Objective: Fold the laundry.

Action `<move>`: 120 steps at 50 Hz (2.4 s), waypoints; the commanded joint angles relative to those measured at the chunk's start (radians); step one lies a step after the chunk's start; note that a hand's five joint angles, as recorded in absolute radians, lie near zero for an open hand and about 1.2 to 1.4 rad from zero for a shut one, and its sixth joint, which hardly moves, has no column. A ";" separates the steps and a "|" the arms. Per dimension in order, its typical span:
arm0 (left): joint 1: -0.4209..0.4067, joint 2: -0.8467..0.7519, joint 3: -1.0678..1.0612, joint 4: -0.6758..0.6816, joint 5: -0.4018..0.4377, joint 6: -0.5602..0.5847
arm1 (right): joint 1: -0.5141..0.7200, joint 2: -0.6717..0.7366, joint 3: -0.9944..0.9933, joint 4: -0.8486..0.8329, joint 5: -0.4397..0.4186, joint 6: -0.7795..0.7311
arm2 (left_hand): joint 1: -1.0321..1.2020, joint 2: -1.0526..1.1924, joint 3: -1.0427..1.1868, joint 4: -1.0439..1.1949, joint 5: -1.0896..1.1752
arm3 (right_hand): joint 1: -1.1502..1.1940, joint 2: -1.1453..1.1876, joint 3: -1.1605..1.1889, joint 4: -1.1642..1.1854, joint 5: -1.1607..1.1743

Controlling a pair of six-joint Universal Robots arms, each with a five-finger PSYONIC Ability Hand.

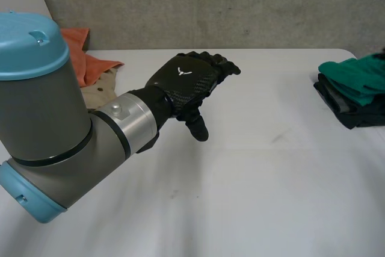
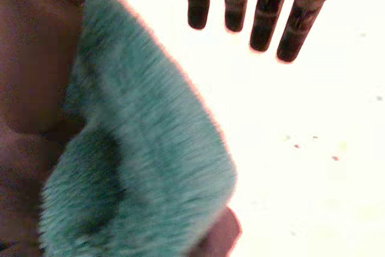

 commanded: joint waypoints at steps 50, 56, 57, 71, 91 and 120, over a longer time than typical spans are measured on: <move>0.601 -0.057 0.003 0.224 -0.031 0.075 | 0.755 -0.726 0.832 0.271 0.450 -0.220 | -0.024 -0.023 -0.027 -0.019 -0.036 | -0.074 -0.135 -0.141 -0.142 -0.152; 0.720 -0.295 0.101 0.221 0.069 0.292 | 0.742 -0.710 0.839 0.309 0.500 -0.312 | -0.021 -0.020 -0.024 -0.016 -0.033 | -0.074 -0.135 -0.141 -0.142 -0.152; 0.728 -0.323 0.116 0.222 0.067 0.325 | 0.740 -0.709 0.839 0.314 0.505 -0.317 | -0.021 -0.020 -0.024 -0.016 -0.033 | -0.074 -0.135 -0.141 -0.142 -0.152; 0.773 -0.627 0.374 0.386 0.026 0.506 | 0.737 -0.707 0.893 0.323 0.505 -0.323 | 0.091 0.092 0.087 0.095 0.078 | -0.074 -0.135 -0.141 -0.142 -0.152; 0.644 -0.552 0.324 0.400 -0.002 0.492 | 0.699 -0.698 0.893 0.312 0.506 -0.326 | 1.188 1.189 1.185 1.193 1.176 | -0.074 -0.135 -0.141 -0.142 -0.152; 0.171 -0.050 0.417 0.392 -0.221 0.221 | 0.605 -0.704 0.845 0.314 0.612 -0.299 | 1.188 1.189 1.185 1.193 1.176 | -0.074 -0.135 -0.141 -0.142 -0.152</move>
